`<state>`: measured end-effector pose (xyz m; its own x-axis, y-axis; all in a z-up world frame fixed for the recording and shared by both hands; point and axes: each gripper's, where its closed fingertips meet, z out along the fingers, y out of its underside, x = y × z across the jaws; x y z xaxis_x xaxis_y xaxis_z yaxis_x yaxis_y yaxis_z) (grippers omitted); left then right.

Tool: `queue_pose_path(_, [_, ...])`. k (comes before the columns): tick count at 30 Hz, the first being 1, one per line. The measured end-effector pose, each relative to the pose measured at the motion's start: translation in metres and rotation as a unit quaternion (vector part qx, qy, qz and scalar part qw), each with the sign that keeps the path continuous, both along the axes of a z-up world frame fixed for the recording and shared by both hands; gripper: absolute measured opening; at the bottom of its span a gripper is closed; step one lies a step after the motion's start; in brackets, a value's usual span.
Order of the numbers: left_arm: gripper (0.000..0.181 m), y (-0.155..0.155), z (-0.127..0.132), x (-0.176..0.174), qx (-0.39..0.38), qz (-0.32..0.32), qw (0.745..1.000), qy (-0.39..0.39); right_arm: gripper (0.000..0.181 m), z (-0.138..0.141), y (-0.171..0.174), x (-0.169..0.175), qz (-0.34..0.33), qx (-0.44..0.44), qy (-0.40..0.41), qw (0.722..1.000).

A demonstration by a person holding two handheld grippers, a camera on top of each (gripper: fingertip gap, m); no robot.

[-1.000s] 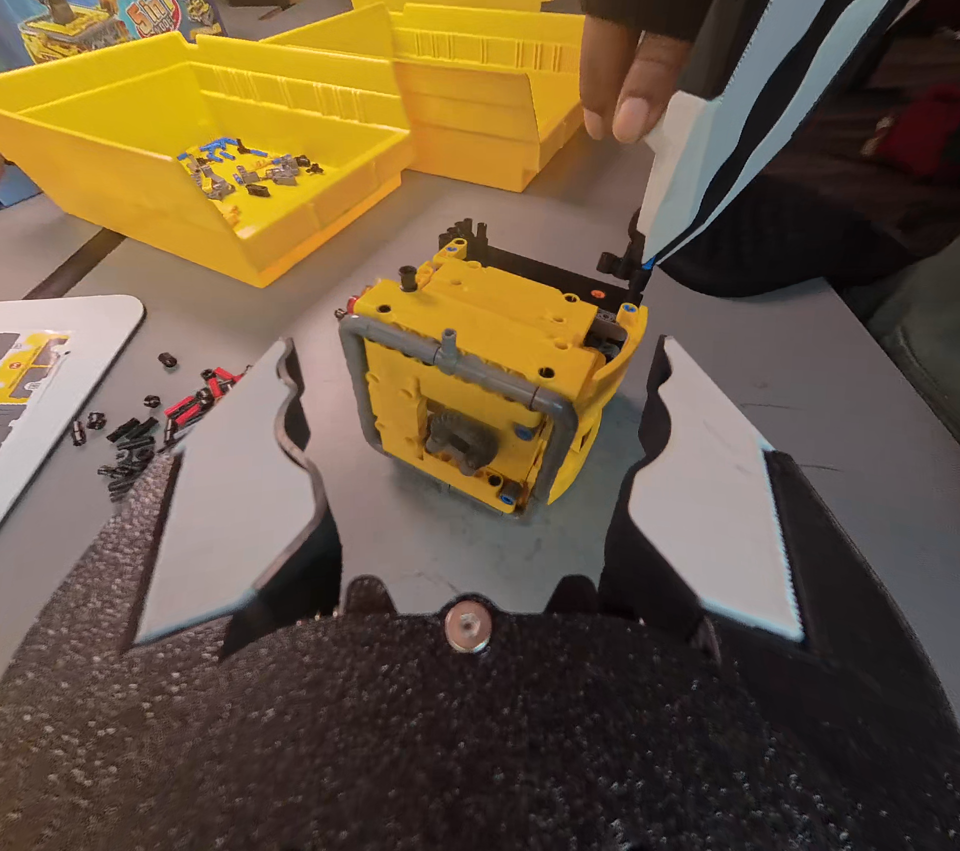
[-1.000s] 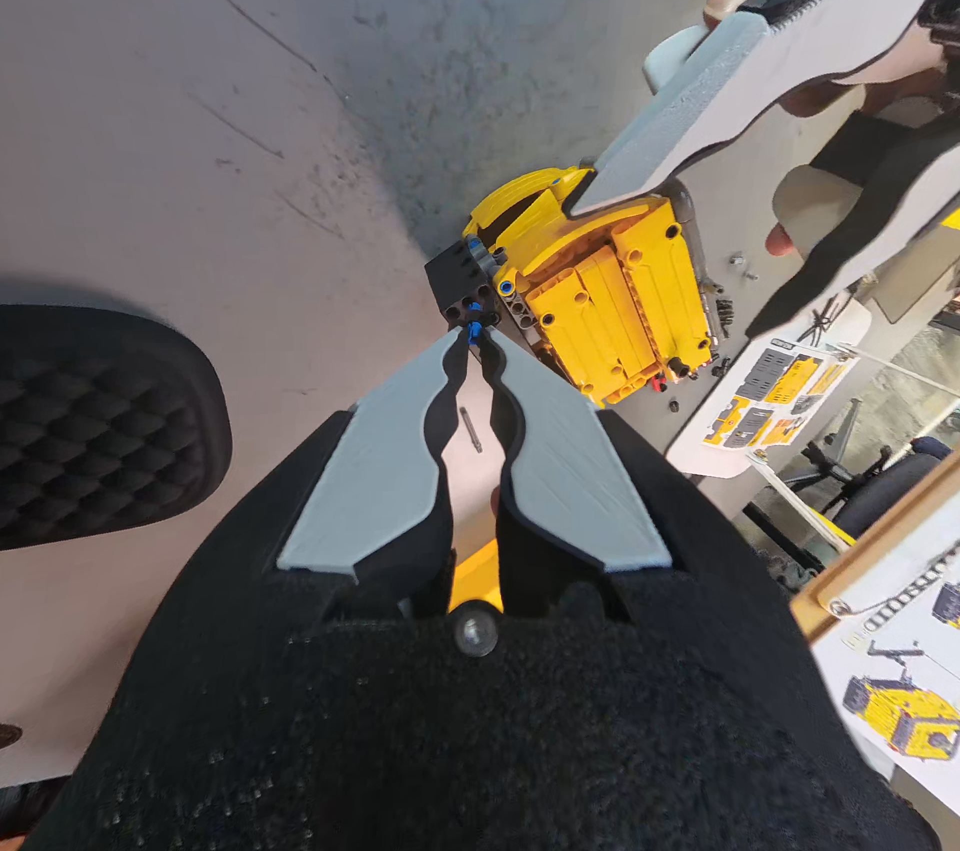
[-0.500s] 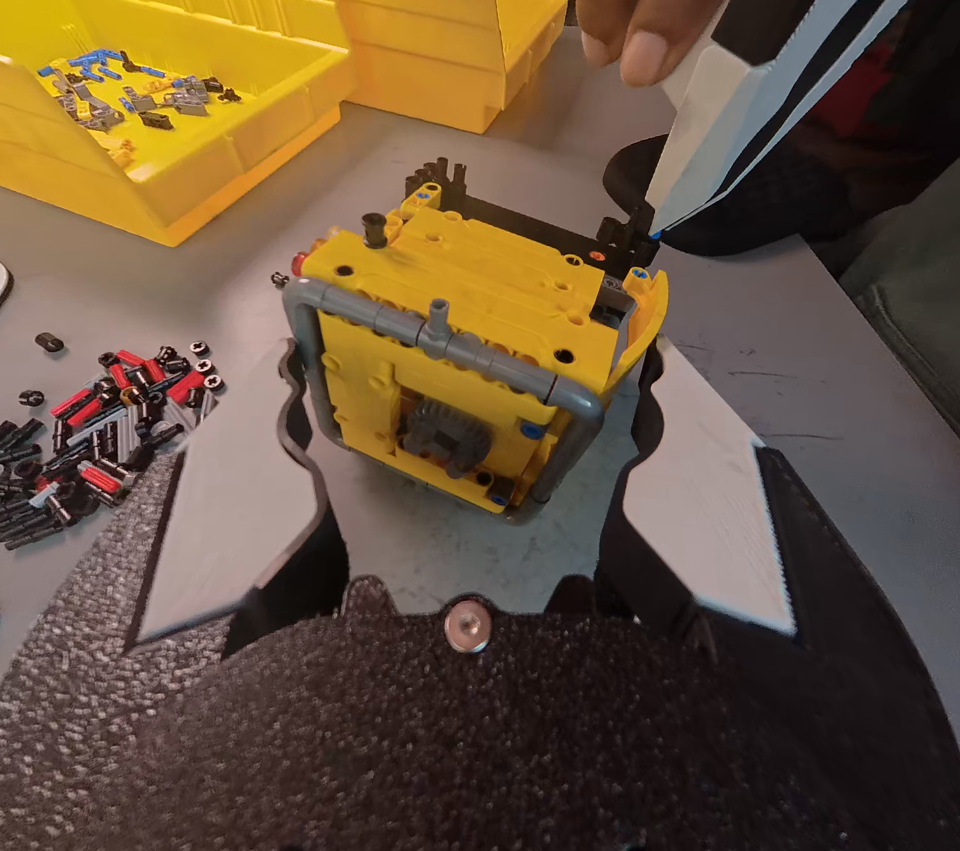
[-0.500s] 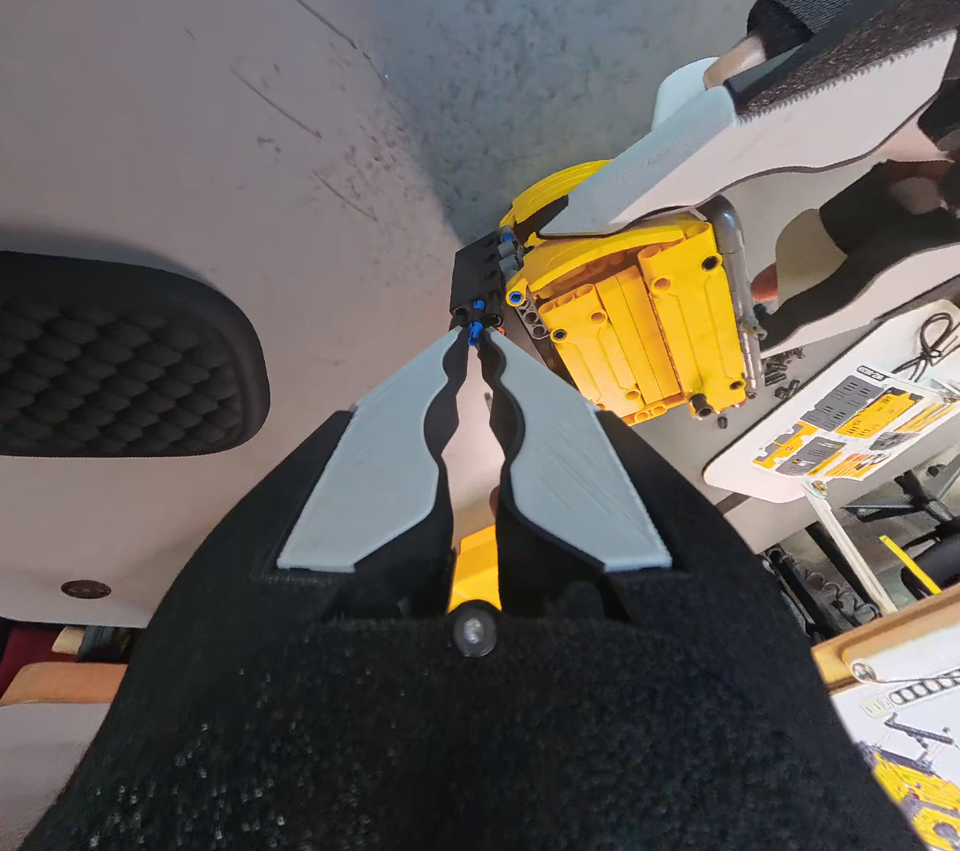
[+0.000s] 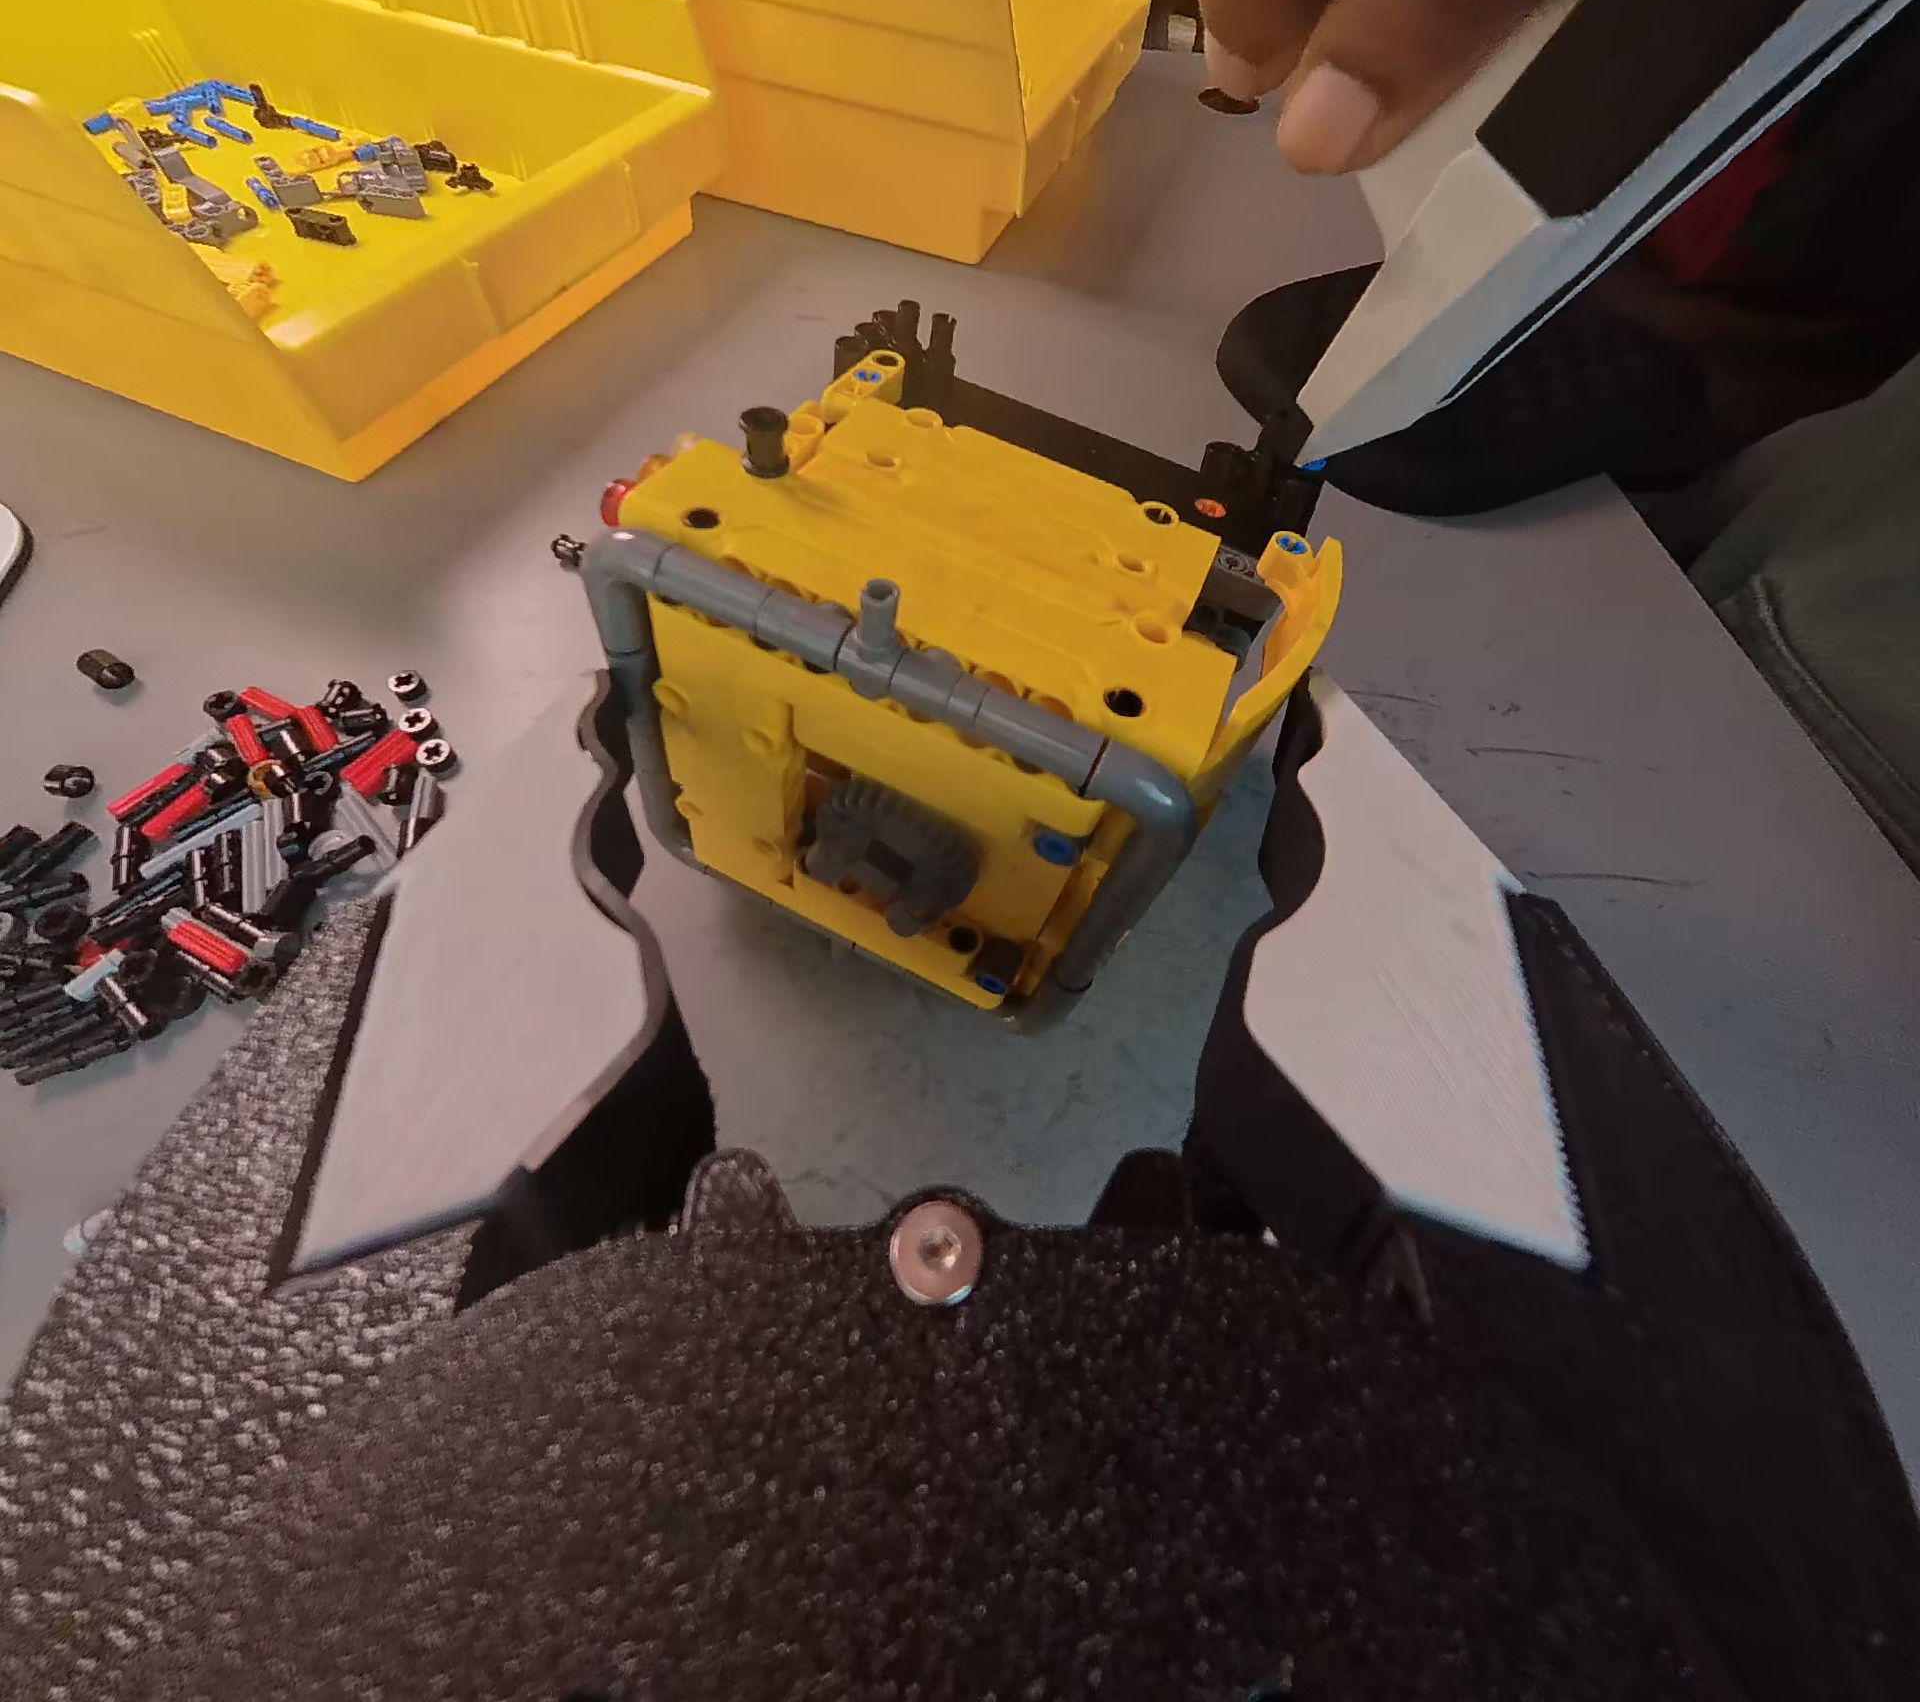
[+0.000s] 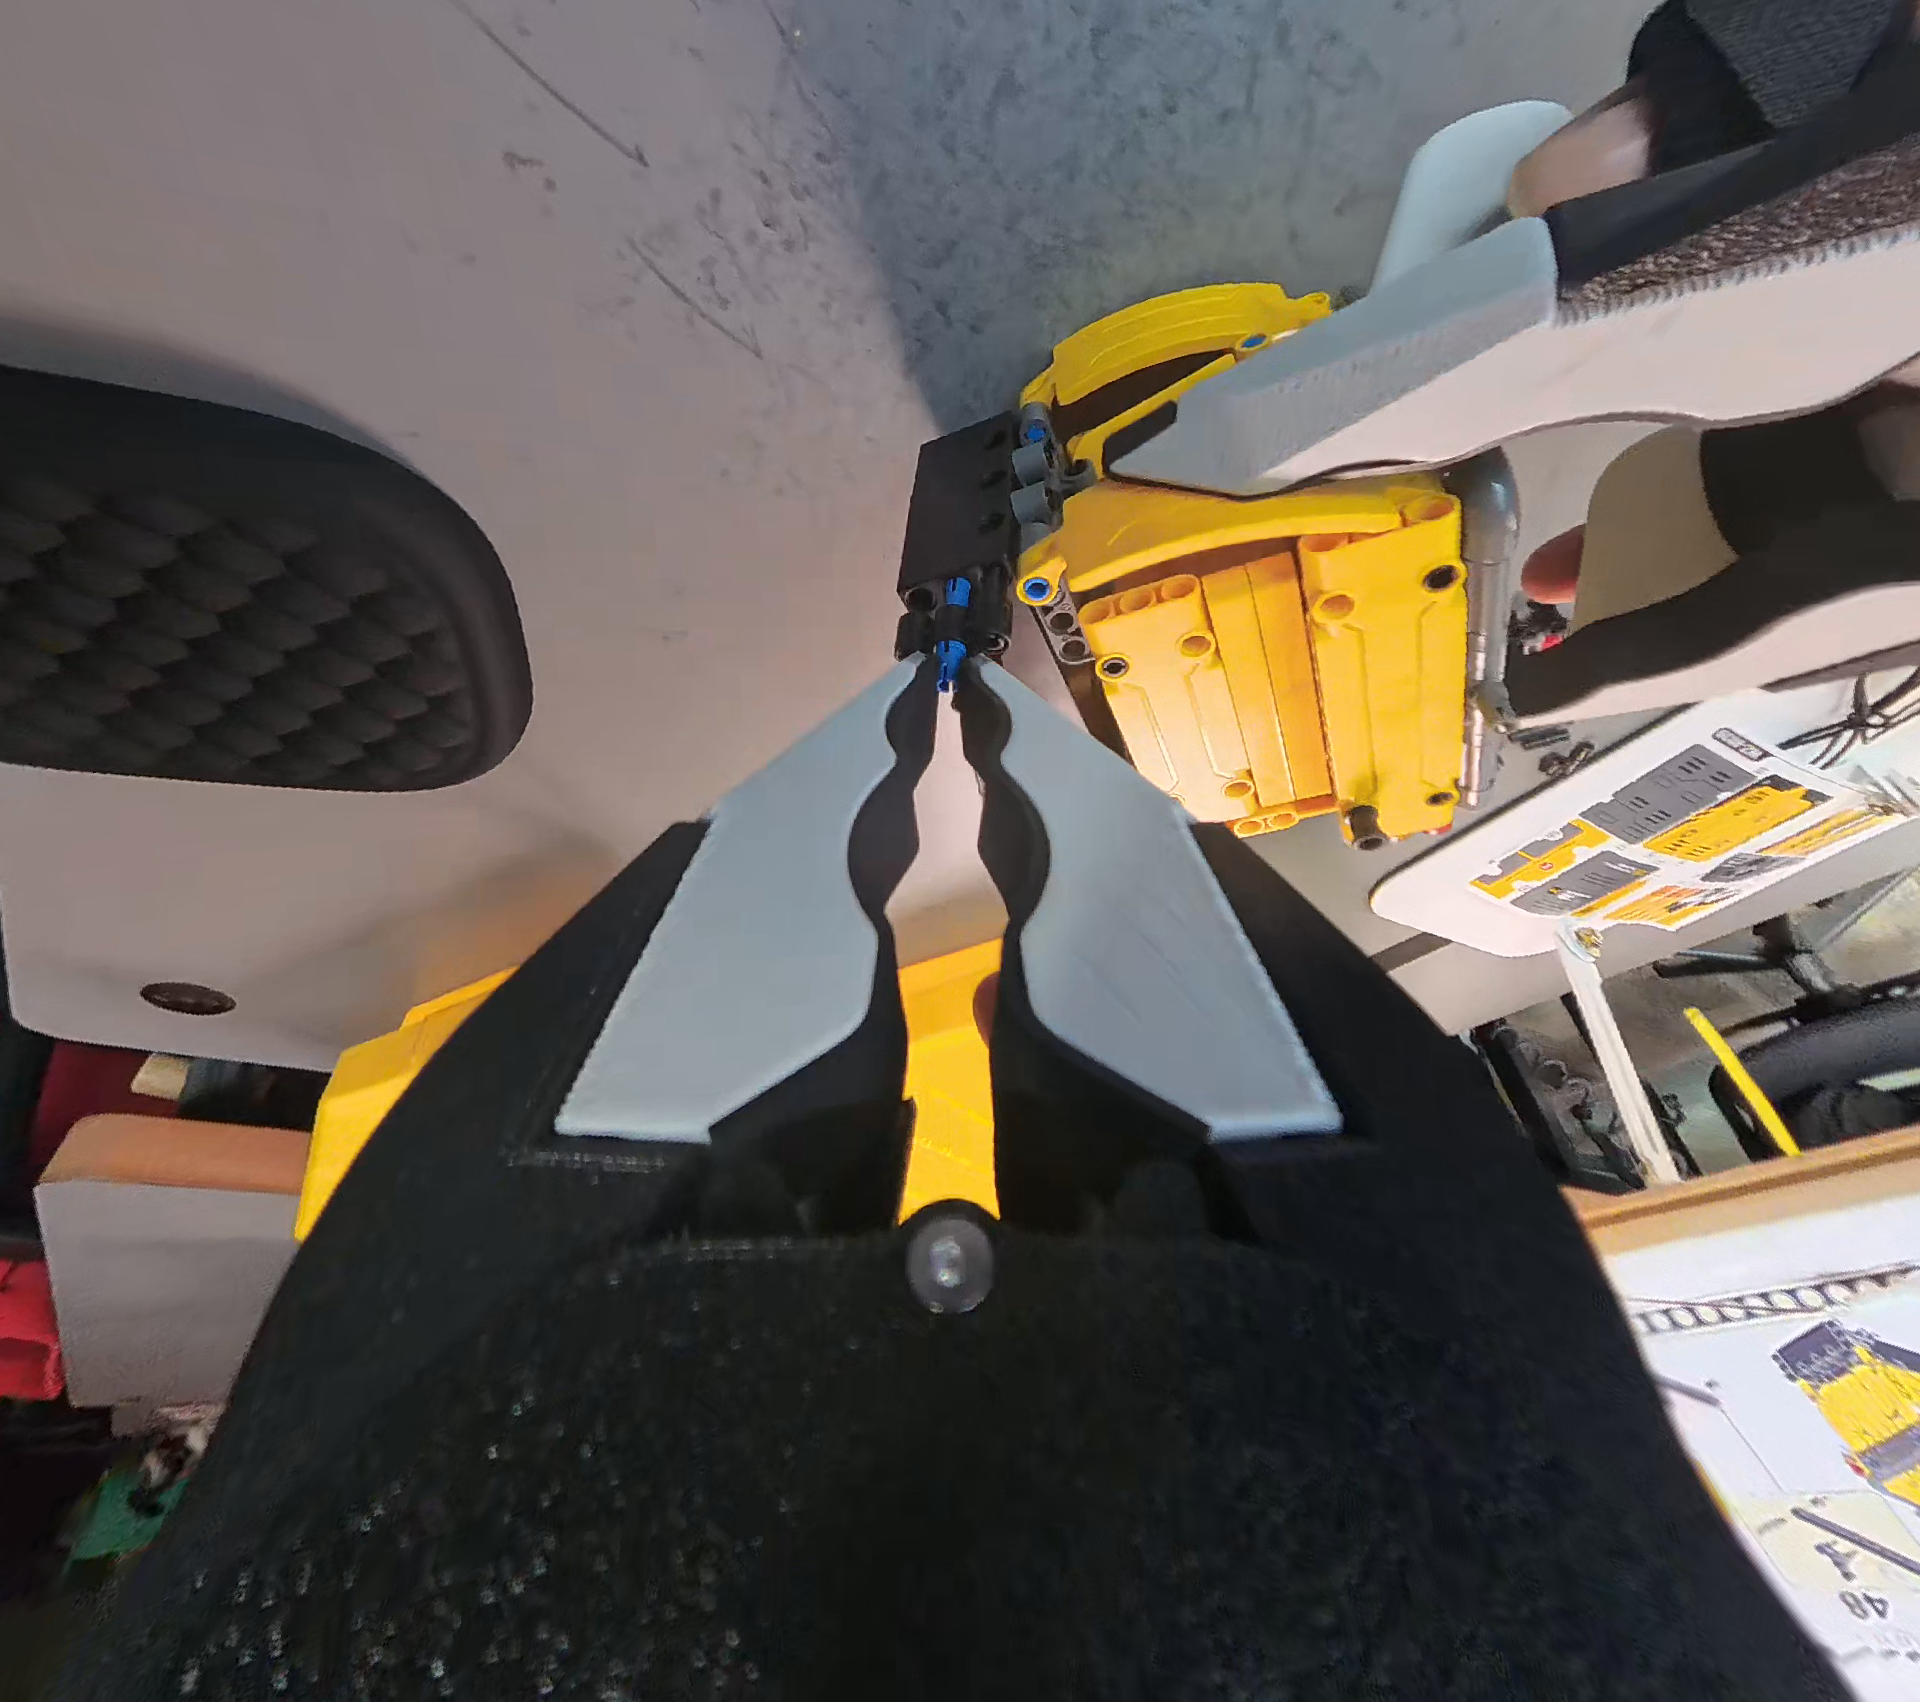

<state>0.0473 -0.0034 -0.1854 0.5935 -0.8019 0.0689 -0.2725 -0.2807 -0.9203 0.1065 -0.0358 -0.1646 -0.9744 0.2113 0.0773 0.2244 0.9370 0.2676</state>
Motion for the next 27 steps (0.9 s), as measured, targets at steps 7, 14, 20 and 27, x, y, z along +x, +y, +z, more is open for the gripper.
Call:
queue_pose_path(7, [0.122, 0.000, 0.000, 0.000, -0.001, 0.001, 1.000, -0.001, 0.003, -0.002, 0.003, -0.001, 0.050, 0.037, -0.011, 0.998])
queue_pose_path(14, [0.121, 0.000, 0.000, -0.001, -0.002, 0.004, 1.000, -0.002, 0.002, -0.002, -0.001, -0.001, 0.070, 0.047, -0.010, 0.996])
queue_pose_path(20, [0.121, 0.000, 0.000, -0.001, -0.003, 0.008, 1.000, -0.003, 0.002, -0.001, -0.008, 0.001, 0.076, 0.048, 0.002, 0.996])
queue_pose_path(27, [0.121, 0.000, 0.000, 0.000, 0.000, 0.012, 1.000, -0.002, 0.002, -0.003, 0.001, 0.000, 0.074, 0.069, -0.010, 0.995])
